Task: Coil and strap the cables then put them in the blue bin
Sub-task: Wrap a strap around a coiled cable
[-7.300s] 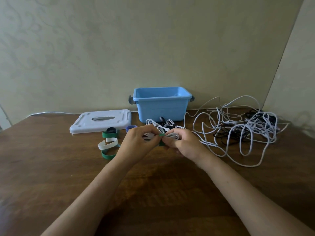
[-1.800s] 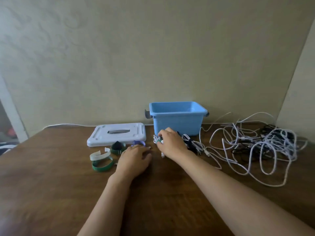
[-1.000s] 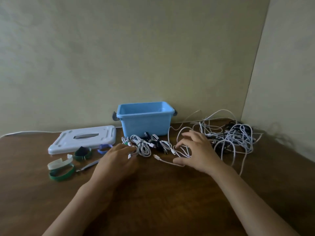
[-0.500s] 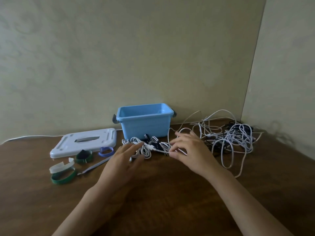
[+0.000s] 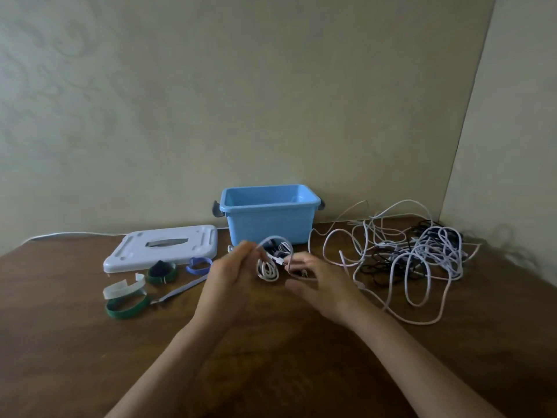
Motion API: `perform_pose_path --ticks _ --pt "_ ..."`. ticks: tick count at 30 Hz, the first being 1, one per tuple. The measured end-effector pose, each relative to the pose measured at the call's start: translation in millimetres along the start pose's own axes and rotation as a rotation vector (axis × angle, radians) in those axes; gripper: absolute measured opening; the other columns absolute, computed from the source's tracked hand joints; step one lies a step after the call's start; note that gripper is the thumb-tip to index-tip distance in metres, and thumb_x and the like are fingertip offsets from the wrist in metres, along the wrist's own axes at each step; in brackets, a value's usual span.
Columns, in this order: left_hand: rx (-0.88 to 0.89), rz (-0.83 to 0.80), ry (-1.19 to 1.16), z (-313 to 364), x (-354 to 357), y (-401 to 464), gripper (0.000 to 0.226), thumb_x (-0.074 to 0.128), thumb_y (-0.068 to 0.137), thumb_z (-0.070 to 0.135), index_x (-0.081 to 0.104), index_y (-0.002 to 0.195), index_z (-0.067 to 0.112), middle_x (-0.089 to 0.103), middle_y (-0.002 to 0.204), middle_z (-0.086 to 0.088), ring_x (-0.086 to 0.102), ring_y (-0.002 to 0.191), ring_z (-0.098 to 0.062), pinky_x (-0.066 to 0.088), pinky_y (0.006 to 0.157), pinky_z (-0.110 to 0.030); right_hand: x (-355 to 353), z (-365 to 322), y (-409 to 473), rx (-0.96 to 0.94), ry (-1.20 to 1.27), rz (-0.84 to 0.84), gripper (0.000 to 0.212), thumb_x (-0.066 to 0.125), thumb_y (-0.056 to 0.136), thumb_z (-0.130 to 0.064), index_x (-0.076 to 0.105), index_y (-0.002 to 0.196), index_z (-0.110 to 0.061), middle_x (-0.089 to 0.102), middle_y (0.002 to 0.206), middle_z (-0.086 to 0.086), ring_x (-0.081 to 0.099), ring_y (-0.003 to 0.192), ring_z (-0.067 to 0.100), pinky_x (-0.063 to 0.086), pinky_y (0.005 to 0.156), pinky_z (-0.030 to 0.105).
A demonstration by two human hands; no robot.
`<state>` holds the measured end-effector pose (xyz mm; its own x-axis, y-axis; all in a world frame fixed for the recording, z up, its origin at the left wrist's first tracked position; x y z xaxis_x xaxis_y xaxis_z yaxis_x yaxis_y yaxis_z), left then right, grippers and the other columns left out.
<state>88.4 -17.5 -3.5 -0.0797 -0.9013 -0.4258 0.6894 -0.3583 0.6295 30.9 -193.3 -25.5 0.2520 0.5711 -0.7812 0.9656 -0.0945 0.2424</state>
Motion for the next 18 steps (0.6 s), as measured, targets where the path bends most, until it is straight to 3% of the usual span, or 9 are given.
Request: perform_pose_path --ticks 2,3,4,6,8,11,13,15,18 --pt "-0.050 0.112 -0.248 2.7 -11.2 3.8 0.026 0.042 0.106 0.018 0.062 0.090 0.018 0.052 0.063 0.005 0.046 0.055 -0.008 0.036 0.049 -0.020 6.8 -2.3 6.8 -0.037 -0.067 0.000 0.034 0.055 0.100 -0.048 0.059 0.132 -0.037 0.060 0.138 -0.018 0.048 0.134 0.006 0.031 0.120 0.039" --pt "-0.067 0.134 -0.342 1.7 -14.3 5.1 0.026 0.041 0.107 0.019 0.061 0.089 0.016 0.047 0.061 0.004 0.041 0.054 -0.011 0.033 0.048 -0.023 7.6 -6.5 9.4 -0.070 -0.077 0.026 0.025 0.052 0.102 -0.045 0.064 0.122 -0.035 0.066 0.127 -0.017 0.054 0.125 0.005 0.030 0.121 0.040" --pt "-0.089 0.143 -0.394 -1.4 -15.2 5.4 0.026 0.041 0.107 0.020 0.060 0.089 0.015 0.045 0.061 0.004 0.039 0.055 -0.012 0.031 0.049 -0.025 6.2 -12.0 11.6 -0.085 -0.078 0.058 0.021 0.049 0.104 -0.042 0.066 0.113 -0.033 0.071 0.113 -0.016 0.061 0.111 0.004 0.037 0.116 0.040" --pt "-0.149 0.123 -0.389 -9.6 -12.1 4.4 0.025 0.041 0.107 0.026 0.057 0.091 0.015 0.048 0.067 0.004 0.041 0.058 -0.012 0.033 0.052 -0.028 2.0 -24.2 16.5 -0.089 -0.080 0.123 0.020 0.046 0.105 -0.042 0.065 0.108 -0.034 0.072 0.096 -0.014 0.066 0.090 0.003 0.054 0.092 0.039" --pt "-0.230 0.066 -0.369 -13.3 -7.4 1.5 0.031 0.043 0.100 0.043 0.055 0.094 0.016 0.053 0.073 0.004 0.049 0.063 -0.010 0.039 0.056 -0.027 3.8 -37.2 18.4 -0.125 -0.099 0.155 0.022 0.046 0.105 -0.045 0.063 0.114 -0.035 0.073 0.098 -0.012 0.067 0.089 0.007 0.055 0.080 0.035" --pt "-0.316 -0.076 -0.303 -18.7 2.3 -3.4 0.041 0.050 0.086 0.061 0.055 0.105 0.026 0.071 0.080 0.010 0.067 0.072 -0.003 0.052 0.063 -0.022 25.8 -49.7 13.9 -0.172 -0.159 0.048 0.031 0.041 0.106 -0.050 0.061 0.124 -0.036 0.073 0.111 -0.005 0.068 0.098 0.015 0.047 0.075 0.028" --pt "-0.274 -0.117 -0.179 -21.2 6.2 -4.8 0.035 0.054 0.088 0.059 0.056 0.106 0.028 0.071 0.078 0.015 0.069 0.072 -0.003 0.057 0.068 -0.029 40.4 -51.0 10.0 -0.182 -0.183 -0.045 0.027 0.043 0.107 -0.044 0.063 0.122 -0.034 0.073 0.111 -0.002 0.068 0.095 0.016 0.043 0.070 0.024" --pt "-0.235 -0.108 -0.092 -20.4 7.5 -3.5 0.020 0.053 0.097 0.046 0.057 0.094 0.027 0.065 0.071 0.018 0.062 0.067 0.000 0.052 0.064 -0.028 44.6 -53.4 7.4 -0.204 -0.195 -0.083 0.023 0.048 0.106 -0.034 0.065 0.120 -0.030 0.072 0.111 -0.001 0.066 0.090 0.012 0.040 0.065 0.019" --pt "-0.258 -0.047 -0.151 -21.7 7.1 -1.4 0.027 0.047 0.102 0.033 0.054 0.083 0.015 0.057 0.071 0.004 0.054 0.067 -0.009 0.045 0.063 -0.035 43.2 -53.0 5.4 -0.226 -0.216 -0.070 0.024 0.047 0.106 -0.035 0.063 0.123 -0.032 0.071 0.111 0.001 0.067 0.095 0.019 0.049 0.074 0.033"
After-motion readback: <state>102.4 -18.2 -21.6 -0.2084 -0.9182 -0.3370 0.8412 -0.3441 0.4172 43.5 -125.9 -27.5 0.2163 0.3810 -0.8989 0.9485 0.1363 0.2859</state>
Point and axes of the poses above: each hand's wrist, its own y-axis towards the middle knuckle, its own x-axis out of the palm, z = x × y, the point moved 5 cm from there along y, towards the middle knuckle
